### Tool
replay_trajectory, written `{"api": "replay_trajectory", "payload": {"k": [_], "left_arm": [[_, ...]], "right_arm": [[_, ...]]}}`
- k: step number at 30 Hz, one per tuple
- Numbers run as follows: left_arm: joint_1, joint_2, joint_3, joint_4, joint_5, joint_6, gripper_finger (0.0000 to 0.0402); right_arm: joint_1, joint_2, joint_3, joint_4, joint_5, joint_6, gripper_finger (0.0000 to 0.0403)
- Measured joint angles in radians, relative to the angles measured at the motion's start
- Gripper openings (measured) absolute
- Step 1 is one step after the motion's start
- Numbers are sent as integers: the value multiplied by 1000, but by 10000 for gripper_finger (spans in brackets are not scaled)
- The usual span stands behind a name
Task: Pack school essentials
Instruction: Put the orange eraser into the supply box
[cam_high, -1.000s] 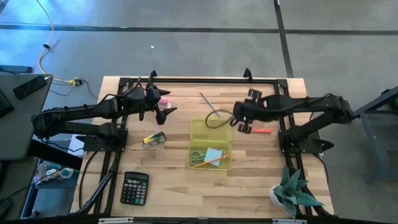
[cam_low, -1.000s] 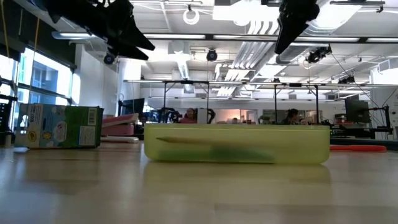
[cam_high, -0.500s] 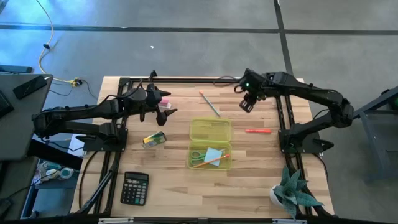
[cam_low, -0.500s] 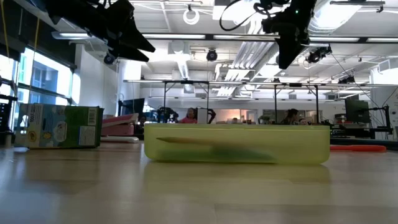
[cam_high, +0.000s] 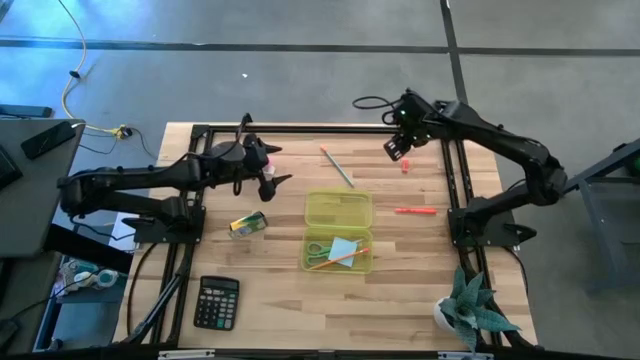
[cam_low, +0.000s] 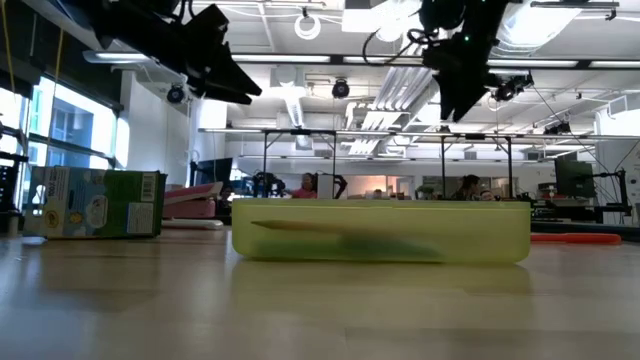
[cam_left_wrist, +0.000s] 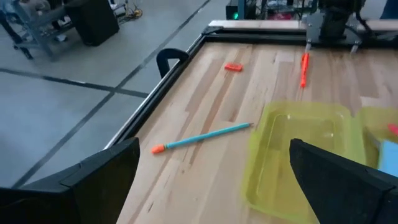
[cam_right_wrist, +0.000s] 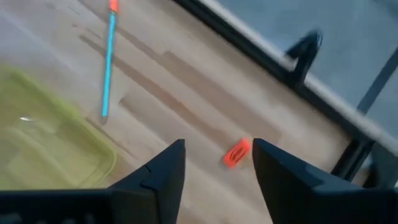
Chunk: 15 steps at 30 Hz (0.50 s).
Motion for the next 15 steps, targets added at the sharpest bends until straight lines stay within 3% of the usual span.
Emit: {"api": "replay_trajectory", "payload": {"k": [6,15], "left_arm": [[0,19,-1,-6,0,40,400],[0,18,-1,-63,1,67,400]], "right_arm": [[-65,105,0,-52,-33,146,196],[-139,250,0,-97,-107,142,179]]}}
